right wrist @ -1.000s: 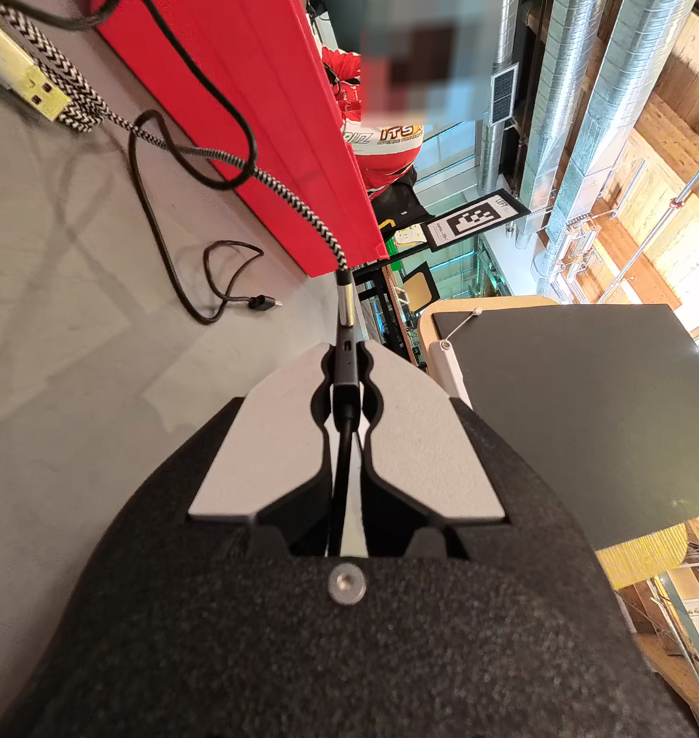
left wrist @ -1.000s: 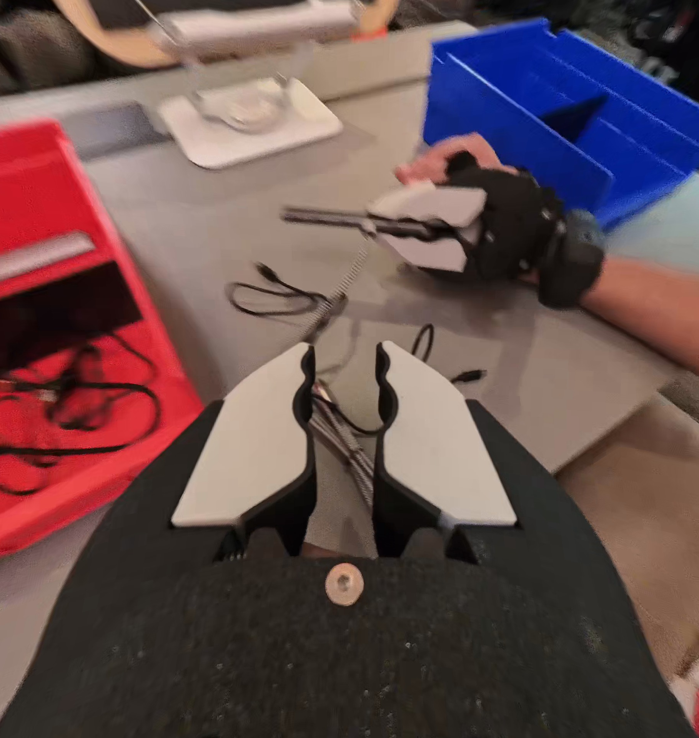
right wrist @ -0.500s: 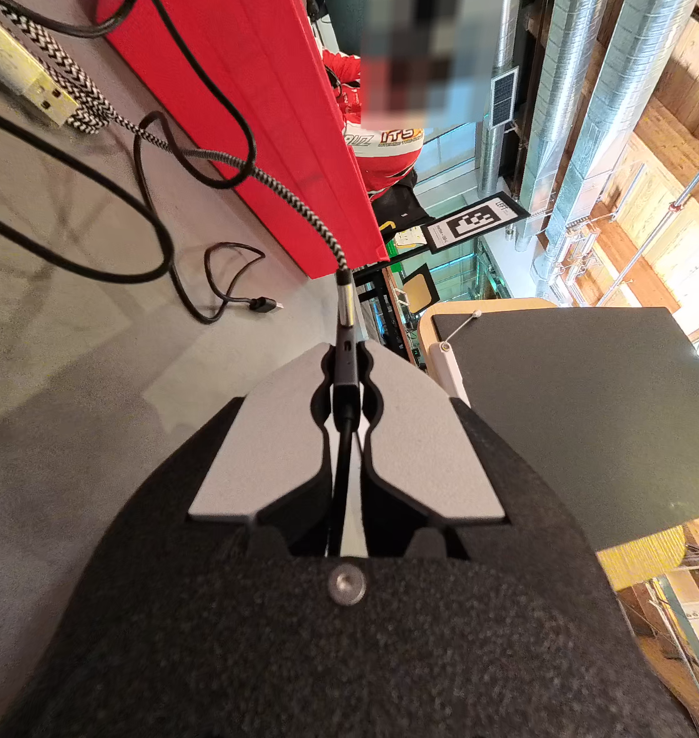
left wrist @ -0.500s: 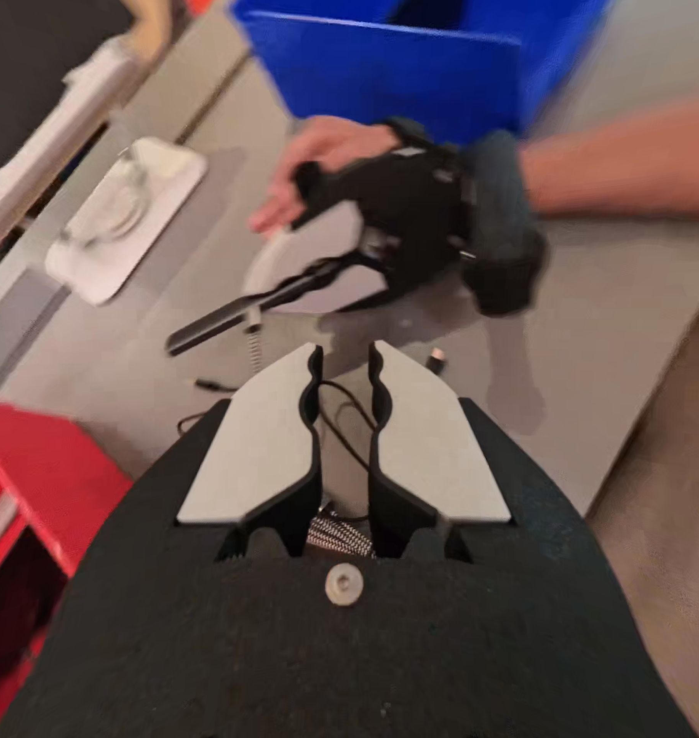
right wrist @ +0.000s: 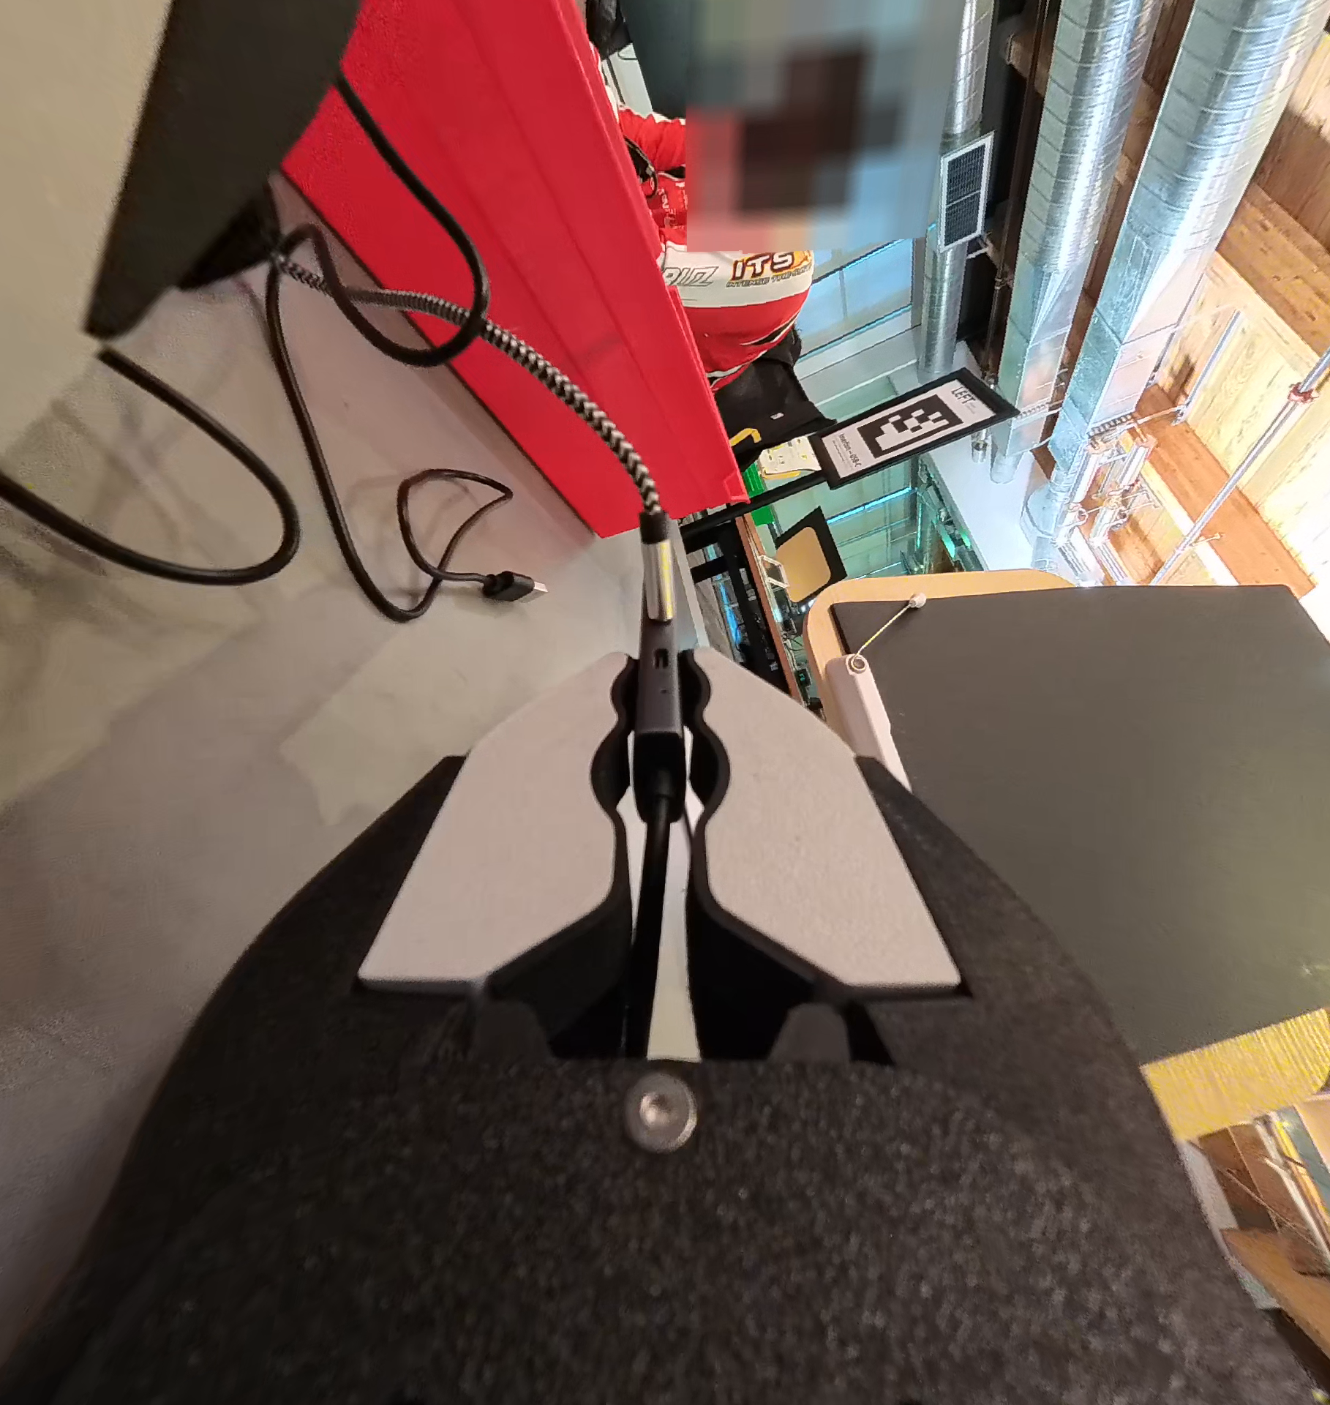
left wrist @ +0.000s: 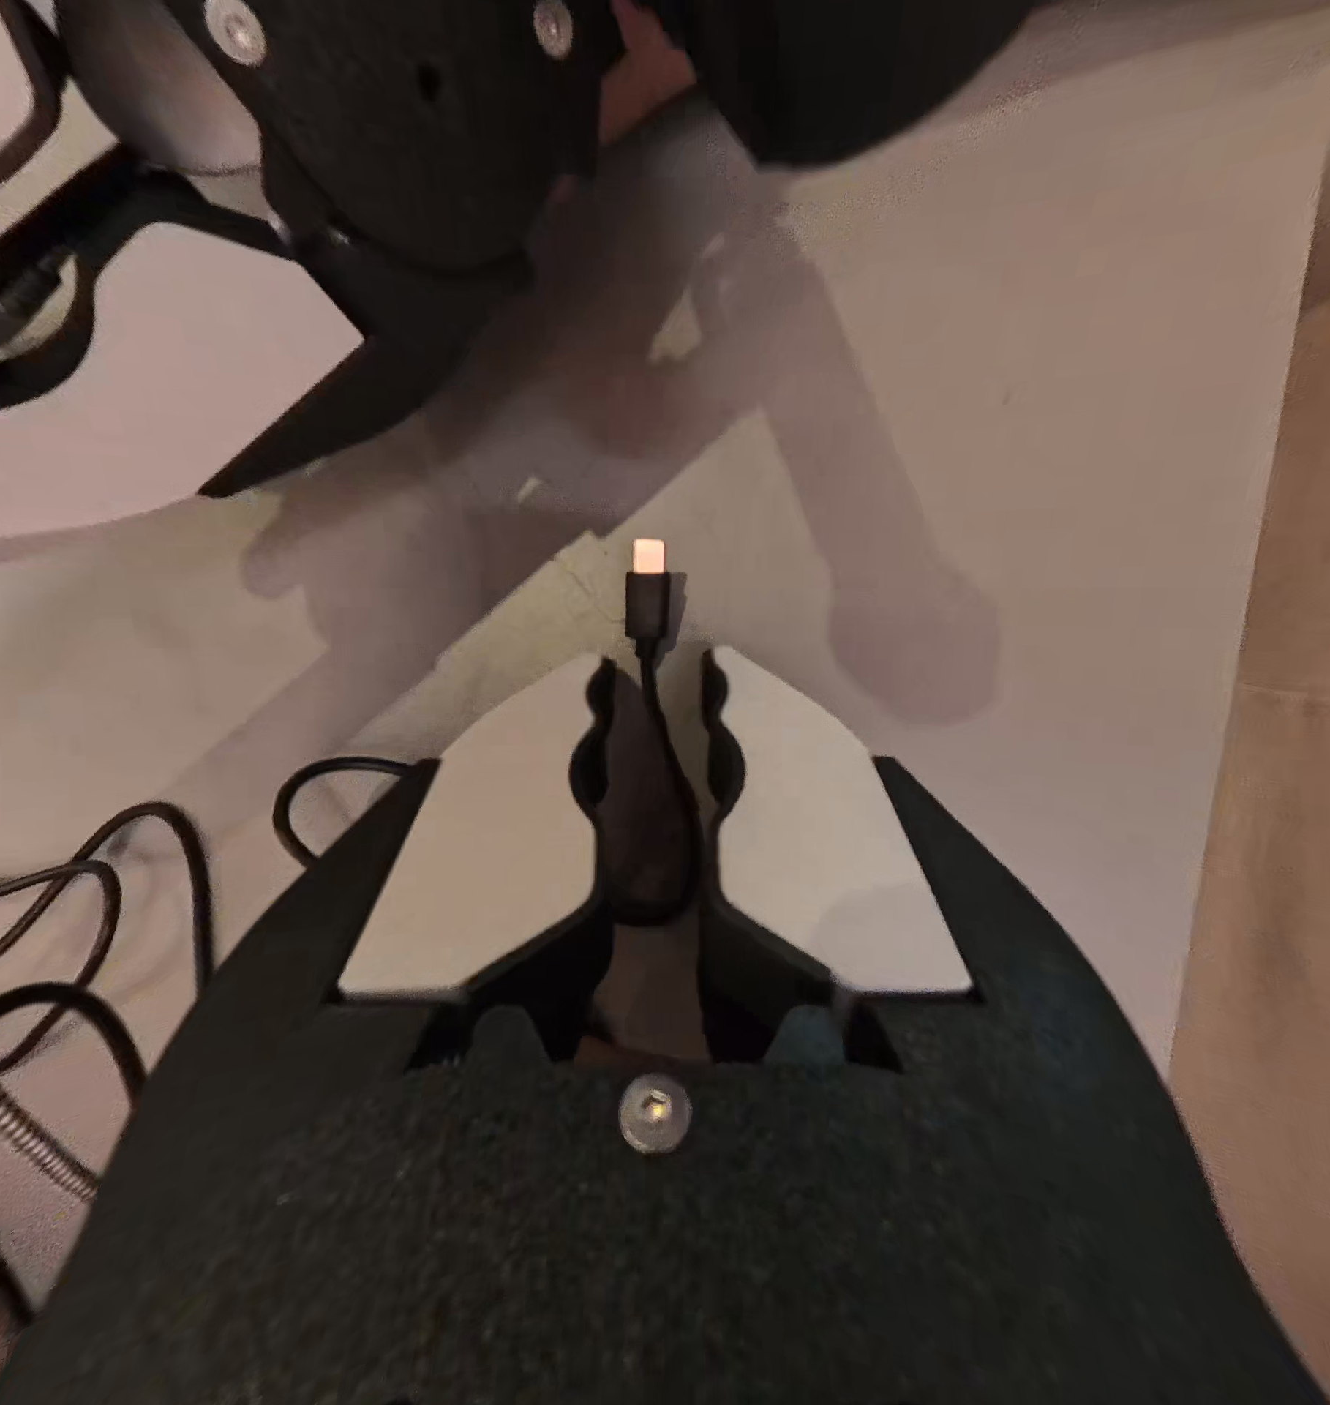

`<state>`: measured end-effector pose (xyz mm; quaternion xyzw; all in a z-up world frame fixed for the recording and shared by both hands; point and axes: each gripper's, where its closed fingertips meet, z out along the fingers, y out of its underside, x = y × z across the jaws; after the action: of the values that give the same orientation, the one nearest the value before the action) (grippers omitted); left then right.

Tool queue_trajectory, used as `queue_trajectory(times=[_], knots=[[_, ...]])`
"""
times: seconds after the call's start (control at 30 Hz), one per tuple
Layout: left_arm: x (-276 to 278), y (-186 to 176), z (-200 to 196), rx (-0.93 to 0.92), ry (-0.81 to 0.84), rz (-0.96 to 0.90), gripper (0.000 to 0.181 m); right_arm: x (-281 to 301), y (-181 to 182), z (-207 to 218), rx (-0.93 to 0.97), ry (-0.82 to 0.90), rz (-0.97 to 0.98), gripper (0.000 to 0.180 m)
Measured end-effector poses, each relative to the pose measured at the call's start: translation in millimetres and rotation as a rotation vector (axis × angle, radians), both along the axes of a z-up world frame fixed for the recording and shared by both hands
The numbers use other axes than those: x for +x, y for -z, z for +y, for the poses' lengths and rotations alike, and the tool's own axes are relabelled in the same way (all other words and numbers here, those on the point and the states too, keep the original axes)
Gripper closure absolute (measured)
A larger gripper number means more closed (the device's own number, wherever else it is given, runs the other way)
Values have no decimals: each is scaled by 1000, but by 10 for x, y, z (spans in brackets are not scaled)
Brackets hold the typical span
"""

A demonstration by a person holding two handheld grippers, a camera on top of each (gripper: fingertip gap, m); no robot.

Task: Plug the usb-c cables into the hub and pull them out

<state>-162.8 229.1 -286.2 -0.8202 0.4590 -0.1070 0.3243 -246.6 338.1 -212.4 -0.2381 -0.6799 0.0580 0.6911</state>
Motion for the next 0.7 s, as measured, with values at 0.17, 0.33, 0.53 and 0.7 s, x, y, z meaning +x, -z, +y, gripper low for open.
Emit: queue_trajectory(times=[0.17,0.33,0.53,0.7], knots=[[-60,20,20,106,-12,84,180,-6,12,-1,1,-1,-6,170],[-88,9,13,77,-31,80,181,-1,7,-5,17,1,-10,170],[-377,-715,165,104,-232,-111,181,-31,21,-30,128,31,-51,170],[-694,-768,246,76,-387,-104,181,-82,7,-158,259,54,-80,170]])
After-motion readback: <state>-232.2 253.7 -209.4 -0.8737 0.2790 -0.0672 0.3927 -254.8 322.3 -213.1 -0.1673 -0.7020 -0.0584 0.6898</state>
